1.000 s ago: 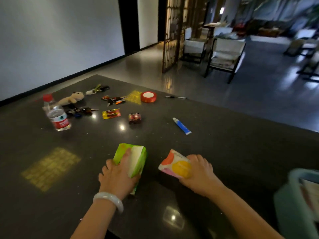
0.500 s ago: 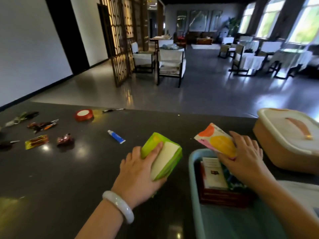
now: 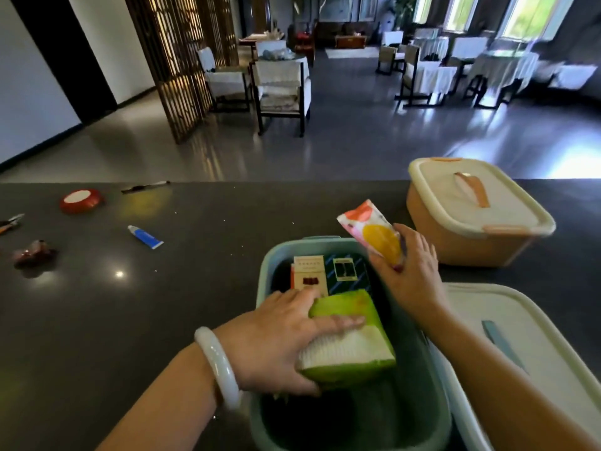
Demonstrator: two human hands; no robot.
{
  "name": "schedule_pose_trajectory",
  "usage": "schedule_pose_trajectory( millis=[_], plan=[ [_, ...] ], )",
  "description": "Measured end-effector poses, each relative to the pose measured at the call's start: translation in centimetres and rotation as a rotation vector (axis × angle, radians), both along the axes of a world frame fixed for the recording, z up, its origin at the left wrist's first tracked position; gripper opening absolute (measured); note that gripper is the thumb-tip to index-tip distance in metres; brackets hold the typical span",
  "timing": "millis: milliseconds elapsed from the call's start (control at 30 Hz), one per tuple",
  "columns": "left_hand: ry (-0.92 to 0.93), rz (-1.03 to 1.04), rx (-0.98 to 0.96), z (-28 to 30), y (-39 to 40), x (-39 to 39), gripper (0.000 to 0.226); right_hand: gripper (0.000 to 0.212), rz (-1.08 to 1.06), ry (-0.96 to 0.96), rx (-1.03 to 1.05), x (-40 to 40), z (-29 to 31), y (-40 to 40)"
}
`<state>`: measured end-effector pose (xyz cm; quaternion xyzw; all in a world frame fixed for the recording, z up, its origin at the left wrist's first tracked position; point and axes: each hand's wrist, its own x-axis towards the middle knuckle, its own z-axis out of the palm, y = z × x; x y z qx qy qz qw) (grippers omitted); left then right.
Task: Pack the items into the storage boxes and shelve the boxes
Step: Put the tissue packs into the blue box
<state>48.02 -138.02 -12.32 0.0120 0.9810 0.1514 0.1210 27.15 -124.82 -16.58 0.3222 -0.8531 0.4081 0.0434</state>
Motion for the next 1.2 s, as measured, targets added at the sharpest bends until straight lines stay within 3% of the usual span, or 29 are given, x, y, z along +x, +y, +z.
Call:
schedule_pose_trajectory(
  millis=[500,700,967,1200],
  plan=[
    [-0.125,-0.141,-0.225,-5.2,3.4,-3.6,0.106,0.071,0.168,0.024,0.051,0.0,-1.2,-0.6],
    [-0.221,-0.106,-0.278,-6.5,3.9,-4.6,0.110,0.073,0.182,0.044,0.068,-0.1,-1.4,-0.7],
    [-0.142,-0.071,-0.340,-6.6,4.6,-3.7,0.115,0.073,0.184,0.090,0.059,-0.2,-1.8,-0.7],
    [-0.196,0.002,-0.301,-5.6,4.4,-0.9,0.116,0.073,0.185,0.100,0.065,-0.3,-1.9,-0.8]
  ],
)
